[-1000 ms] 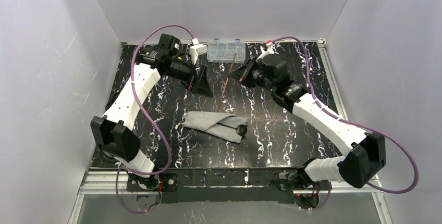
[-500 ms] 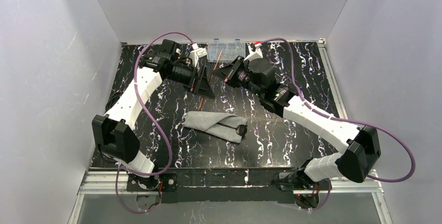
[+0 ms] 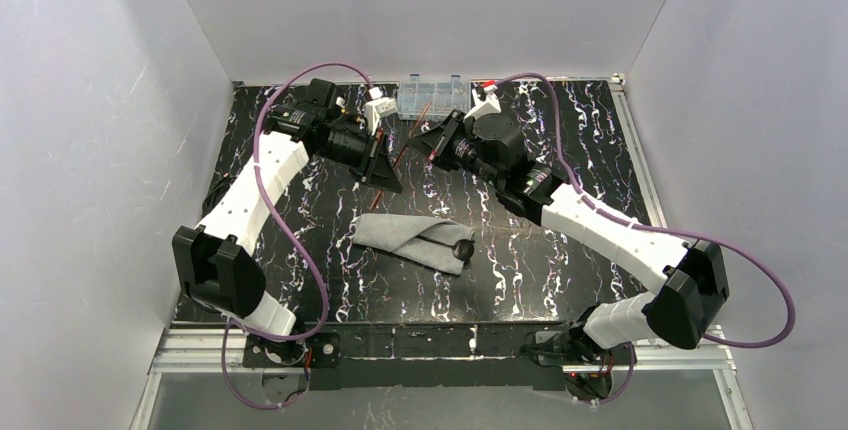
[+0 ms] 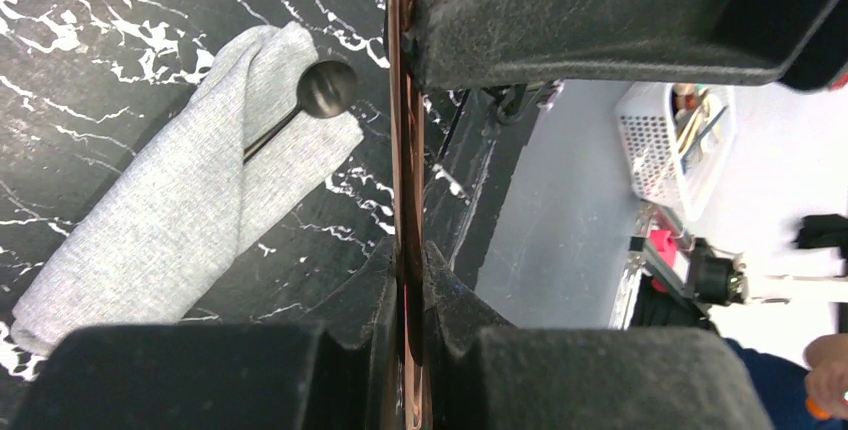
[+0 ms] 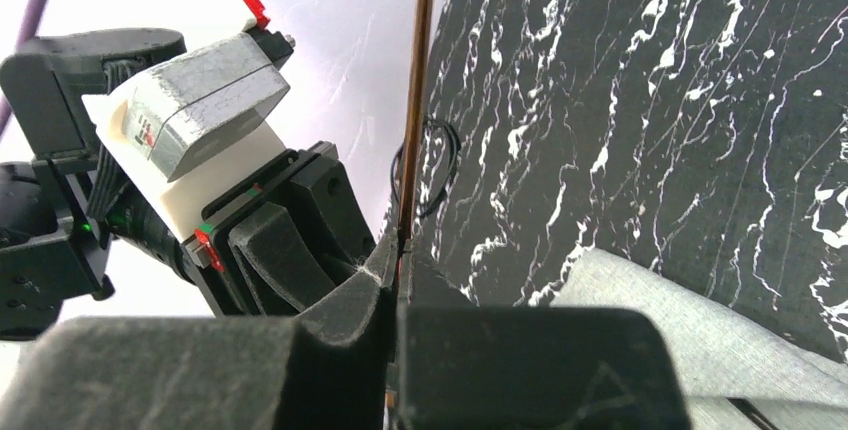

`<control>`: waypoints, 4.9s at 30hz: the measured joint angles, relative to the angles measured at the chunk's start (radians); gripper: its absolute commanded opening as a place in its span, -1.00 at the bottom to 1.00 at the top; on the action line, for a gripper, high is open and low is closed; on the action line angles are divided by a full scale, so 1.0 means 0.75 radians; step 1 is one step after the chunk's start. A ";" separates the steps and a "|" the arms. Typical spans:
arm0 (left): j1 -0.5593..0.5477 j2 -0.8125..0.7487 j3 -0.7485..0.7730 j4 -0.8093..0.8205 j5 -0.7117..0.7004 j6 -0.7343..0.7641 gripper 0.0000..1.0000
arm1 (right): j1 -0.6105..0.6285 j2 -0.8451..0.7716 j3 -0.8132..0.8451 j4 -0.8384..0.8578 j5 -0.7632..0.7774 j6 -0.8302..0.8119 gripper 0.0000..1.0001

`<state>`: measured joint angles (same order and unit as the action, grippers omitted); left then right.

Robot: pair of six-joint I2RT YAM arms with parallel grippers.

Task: Fold the napkin into a case and place the utensils inside
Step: Pass from the right arm to the left, then pass from the left arm to the right, then insert the knife into the folded napkin.

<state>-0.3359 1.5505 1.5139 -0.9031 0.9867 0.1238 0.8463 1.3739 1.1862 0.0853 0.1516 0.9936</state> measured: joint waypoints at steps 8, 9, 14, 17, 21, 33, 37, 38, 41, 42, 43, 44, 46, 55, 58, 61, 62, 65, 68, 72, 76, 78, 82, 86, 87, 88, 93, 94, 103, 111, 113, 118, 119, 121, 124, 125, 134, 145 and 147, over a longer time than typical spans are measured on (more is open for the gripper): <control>-0.006 0.000 0.007 -0.223 -0.177 0.418 -1.00 | -0.270 -0.007 0.159 -0.417 -0.529 -0.358 0.21; -0.006 0.000 0.005 -0.251 -0.211 0.491 -1.00 | -0.330 -0.013 0.194 -0.506 -0.606 -0.430 0.29; -0.008 -0.024 -0.093 -0.346 -0.388 0.867 -1.00 | -0.458 -0.071 0.401 -0.916 -0.789 -0.783 0.39; -0.017 -0.069 -0.181 -0.376 -0.477 1.040 -1.00 | -0.447 -0.097 0.434 -0.954 -0.927 -0.866 0.38; -0.059 -0.192 -0.282 -0.363 -0.581 1.226 -1.00 | -0.441 -0.045 0.429 -0.906 -1.156 -0.865 0.37; -0.262 -0.484 -0.453 -0.185 -0.833 1.597 -1.00 | -0.297 0.299 0.438 -0.900 -1.355 -0.845 0.21; -0.278 -0.473 -0.457 -0.141 -0.892 1.641 -1.00 | -0.229 0.314 0.428 -0.907 -1.367 -0.839 0.24; -0.281 -0.472 -0.457 -0.127 -0.906 1.649 -1.00 | -0.213 0.314 0.425 -0.903 -1.368 -0.835 0.24; -0.290 -0.472 -0.457 -0.089 -0.946 1.670 -1.00 | -0.163 0.314 0.393 -0.877 -1.367 -0.818 0.24; -0.296 -0.472 -0.457 -0.075 -0.959 1.676 -1.00 | -0.151 0.315 0.382 -0.873 -1.366 -0.810 0.24; -0.301 -0.473 -0.457 -0.062 -0.971 1.685 -1.00 | -0.129 0.316 0.368 -0.868 -1.363 -0.799 0.23; -0.306 -0.473 -0.457 -0.048 -0.983 1.690 -1.00 | -0.115 0.319 0.360 -0.864 -1.360 -0.791 0.22; -0.314 -0.472 -0.457 -0.030 -0.997 1.696 -1.00 | -0.089 0.331 0.344 -0.845 -1.354 -0.769 0.20; -0.341 -0.472 -0.457 0.003 -1.030 1.710 -1.00 | -0.055 0.361 0.280 -0.726 -1.342 -0.660 -0.64; -0.343 -0.473 -0.457 0.015 -1.037 1.710 -0.84 | -0.051 0.373 0.274 -0.706 -1.323 -0.644 -0.97; -0.343 -0.468 -0.457 0.014 -1.054 1.697 0.11 | -0.053 0.396 0.274 -0.705 -1.327 -0.645 -0.97; -0.344 -0.469 -0.456 0.051 -1.045 1.656 0.20 | -0.051 0.402 0.274 -0.711 -1.312 -0.654 -0.97; -0.346 -0.469 -0.453 0.099 -1.044 1.604 0.39 | -0.049 0.414 0.274 -0.765 -1.263 -0.705 -0.97; -0.345 -0.469 -0.452 0.128 -1.039 1.532 0.63 | -0.050 0.411 0.273 -0.838 -1.193 -0.783 -0.97; -0.319 -0.467 -0.439 0.131 -1.003 1.411 0.97 | -0.062 0.372 0.220 -0.959 -1.011 -0.912 -0.97; -0.199 -0.433 -0.359 0.078 -0.885 1.231 0.97 | -0.073 0.219 0.071 -1.080 -0.782 -1.033 -0.97; -0.120 -0.402 -0.330 0.068 -0.819 1.140 0.97 | -0.078 0.123 0.007 -1.122 -0.699 -1.085 -0.97; 0.033 -0.276 -0.296 0.045 -0.715 0.920 0.95 | -0.078 -0.091 -0.096 -1.147 -0.577 -1.167 -0.97; 0.114 -0.058 -0.281 0.023 -0.661 0.703 0.60 | -0.078 -0.202 -0.162 -1.173 -0.521 -1.200 -0.97; 0.119 -0.021 -0.287 0.027 -0.659 0.662 0.53 | -0.078 -0.206 -0.173 -1.172 -0.517 -1.201 -0.97; 0.122 0.015 -0.299 0.038 -0.658 0.612 0.47 | -0.078 -0.206 -0.184 -1.169 -0.513 -1.200 -0.97; 0.123 0.108 -0.326 0.065 -0.659 0.432 0.35 | -0.078 -0.161 -0.211 -1.198 -0.510 -1.187 -0.97; 0.123 0.125 -0.326 0.070 -0.659 0.407 0.34 | -0.078 -0.155 -0.219 -1.193 -0.511 -1.183 -0.97; 0.122 0.285 -0.326 0.090 -0.714 0.311 0.19 | -0.076 -0.058 -0.308 -1.113 -0.553 -1.106 -0.97; 0.122 0.287 -0.336 0.136 -0.728 0.289 0.09 | -0.057 0.015 -0.321 -1.012 -0.592 -1.083 -0.97; 0.122 0.291 -0.354 0.154 -0.737 0.289 0.07 | -0.054 0.016 -0.327 -0.989 -0.602 -1.078 -0.97; 0.122 0.333 -0.387 0.163 -0.744 0.288 0.01 | -0.043 0.016 -0.350 -0.940 -0.616 -1.075 -0.97; 0.122 0.340 -0.387 0.161 -0.744 0.287 0.00 | -0.042 0.018 -0.356 -0.932 -0.619 -1.076 -0.97; 0.122 0.349 -0.387 0.164 -0.744 0.286 0.00 | -0.039 0.037 -0.357 -0.918 -0.626 -1.081 -0.97; 0.122 0.350 -0.387 0.163 -0.743 0.287 0.01 | -0.034 0.092 -0.357 -0.886 -0.632 -1.092 -0.97; 0.122 0.350 -0.387 0.163 -0.744 0.287 0.01 | -0.034 0.110 -0.357 -0.874 -0.636 -1.097 -0.97; 0.121 0.371 -0.387 0.158 -0.746 0.301 -0.10 | -0.016 0.185 -0.337 -0.780 -0.664 -1.154 -0.97; 0.120 0.373 -0.387 0.144 -0.747 0.334 -0.26 | -0.011 0.191 -0.347 -0.657 -0.665 -1.159 -0.97; 0.120 0.374 -0.387 0.138 -0.747 0.336 -0.27 | -0.011 0.187 -0.372 -0.615 -0.665 -1.159 -0.97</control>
<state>-0.2462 1.8309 1.2240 -0.7998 0.4263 0.3756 0.8383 1.5139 0.9070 -0.3763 -0.3470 0.1246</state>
